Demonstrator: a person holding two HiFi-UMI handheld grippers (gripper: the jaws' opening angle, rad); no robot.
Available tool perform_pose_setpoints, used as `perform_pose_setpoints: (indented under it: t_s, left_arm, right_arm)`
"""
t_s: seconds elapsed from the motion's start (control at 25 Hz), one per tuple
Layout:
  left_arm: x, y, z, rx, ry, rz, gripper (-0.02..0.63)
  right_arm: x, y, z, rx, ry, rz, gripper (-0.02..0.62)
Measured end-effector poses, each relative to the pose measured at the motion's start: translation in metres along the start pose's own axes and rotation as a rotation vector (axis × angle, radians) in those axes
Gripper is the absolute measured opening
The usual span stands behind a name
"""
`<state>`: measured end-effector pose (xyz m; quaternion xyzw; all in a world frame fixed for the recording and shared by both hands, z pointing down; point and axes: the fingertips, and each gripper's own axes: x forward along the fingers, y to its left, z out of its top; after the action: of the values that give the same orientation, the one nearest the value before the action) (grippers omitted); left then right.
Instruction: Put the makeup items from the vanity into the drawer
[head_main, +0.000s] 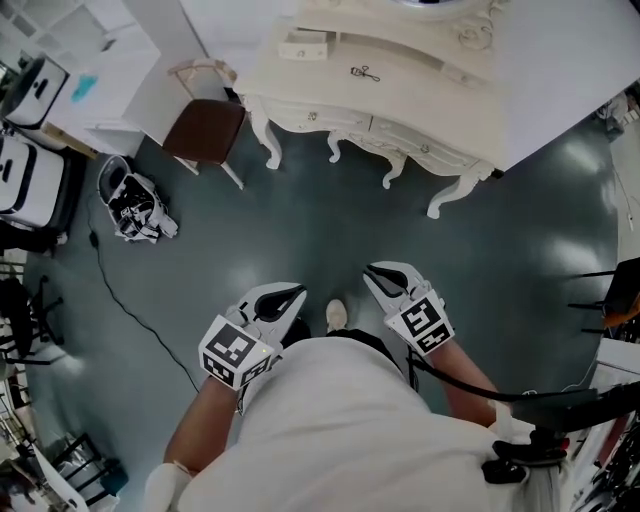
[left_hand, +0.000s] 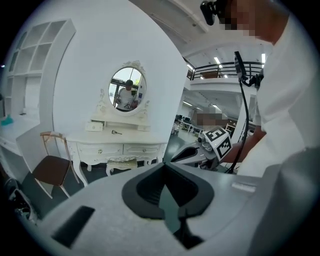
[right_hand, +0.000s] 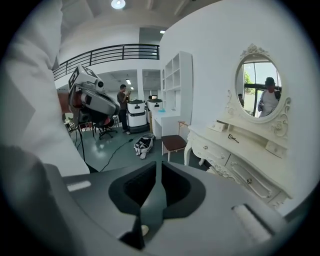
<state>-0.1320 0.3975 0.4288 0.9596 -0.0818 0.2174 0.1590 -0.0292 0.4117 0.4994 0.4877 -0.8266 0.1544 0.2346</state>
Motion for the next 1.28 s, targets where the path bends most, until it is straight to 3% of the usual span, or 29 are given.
perform_pose_setpoints:
  t_s: [0.36, 0.72, 0.88, 1.28]
  left_arm:
    - [0.047, 0.105, 0.037, 0.002, -0.011, -0.044, 0.002]
    - [0.068, 0.244, 0.124, 0.072, -0.016, -0.177, 0.000]
    - [0.070, 0.302, 0.145, 0.073, -0.013, -0.229, 0.002]
    - [0.104, 0.375, 0.172, 0.028, -0.005, -0.243, 0.002]
  right_arm:
    - [0.071, -0.074, 0.023, 0.028, 0.041, -0.040, 0.038]
    - [0.157, -0.159, 0.117, 0.027, 0.066, -0.166, 0.038]
    - [0.197, -0.189, 0.149, 0.034, 0.080, -0.210, 0.038]
    - [0.238, -0.302, 0.165, 0.071, 0.125, -0.300, 0.041]
